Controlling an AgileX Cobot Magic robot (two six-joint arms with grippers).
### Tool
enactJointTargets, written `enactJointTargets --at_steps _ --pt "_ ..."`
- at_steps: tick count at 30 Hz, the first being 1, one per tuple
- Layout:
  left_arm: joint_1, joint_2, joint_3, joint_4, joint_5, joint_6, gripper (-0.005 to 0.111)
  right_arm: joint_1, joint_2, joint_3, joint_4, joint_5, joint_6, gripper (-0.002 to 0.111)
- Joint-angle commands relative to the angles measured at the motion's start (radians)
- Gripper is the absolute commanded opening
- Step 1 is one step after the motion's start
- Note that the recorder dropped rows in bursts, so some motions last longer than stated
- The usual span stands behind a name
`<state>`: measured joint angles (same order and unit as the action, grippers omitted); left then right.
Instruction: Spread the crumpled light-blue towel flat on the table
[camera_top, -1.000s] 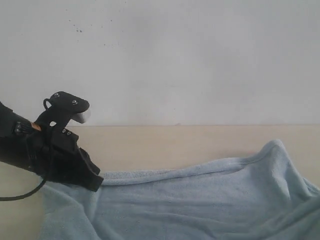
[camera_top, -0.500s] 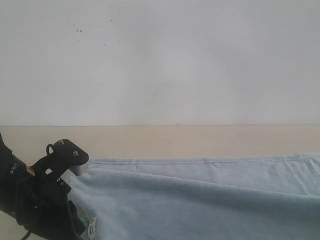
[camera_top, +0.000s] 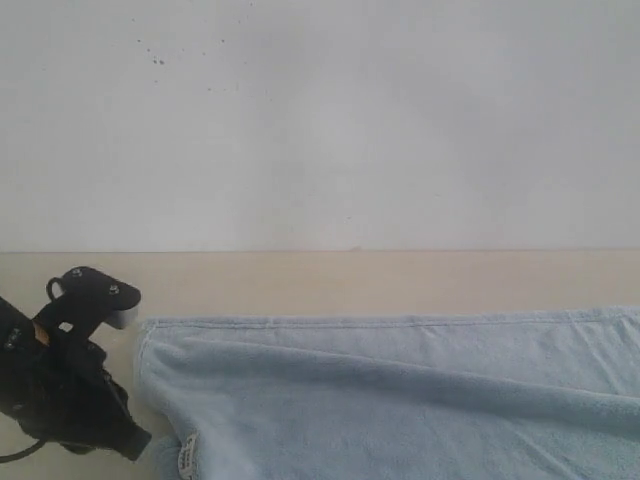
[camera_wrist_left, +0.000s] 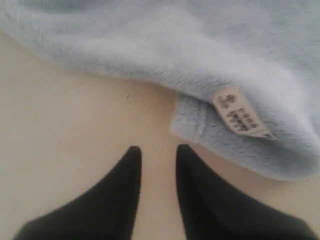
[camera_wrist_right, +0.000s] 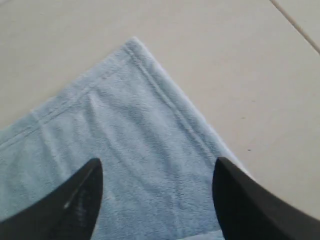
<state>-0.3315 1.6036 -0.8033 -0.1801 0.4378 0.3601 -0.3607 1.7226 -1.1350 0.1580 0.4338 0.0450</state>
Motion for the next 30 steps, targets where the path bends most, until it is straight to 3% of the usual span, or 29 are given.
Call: enactJointTargets --at_steps 1,6,9,16,27,30 --pt "0.042 0.110 -0.024 -0.179 0.043 0.107 0.059 0.114 -0.019 -0.005 0.019 0.022 -0.045 0.061" --pt "0.042 0.126 -0.058 -0.549 0.115 0.586 0.058 0.224 -0.019 -0.005 0.019 0.018 -0.060 0.061" --pt "0.042 0.139 -0.056 -0.635 0.113 0.732 0.058 0.276 -0.019 -0.005 0.019 0.018 -0.079 0.061" --pt "0.068 0.185 -0.057 -0.616 0.082 0.741 0.058 0.339 -0.019 -0.005 0.015 0.018 -0.085 0.061" --pt "0.112 0.187 -0.057 -0.645 0.059 0.763 0.058 0.341 -0.019 -0.005 0.015 0.027 -0.085 0.061" --pt "0.112 0.193 -0.057 -0.680 0.080 0.805 0.054 0.341 -0.019 -0.005 0.015 0.043 -0.085 0.061"
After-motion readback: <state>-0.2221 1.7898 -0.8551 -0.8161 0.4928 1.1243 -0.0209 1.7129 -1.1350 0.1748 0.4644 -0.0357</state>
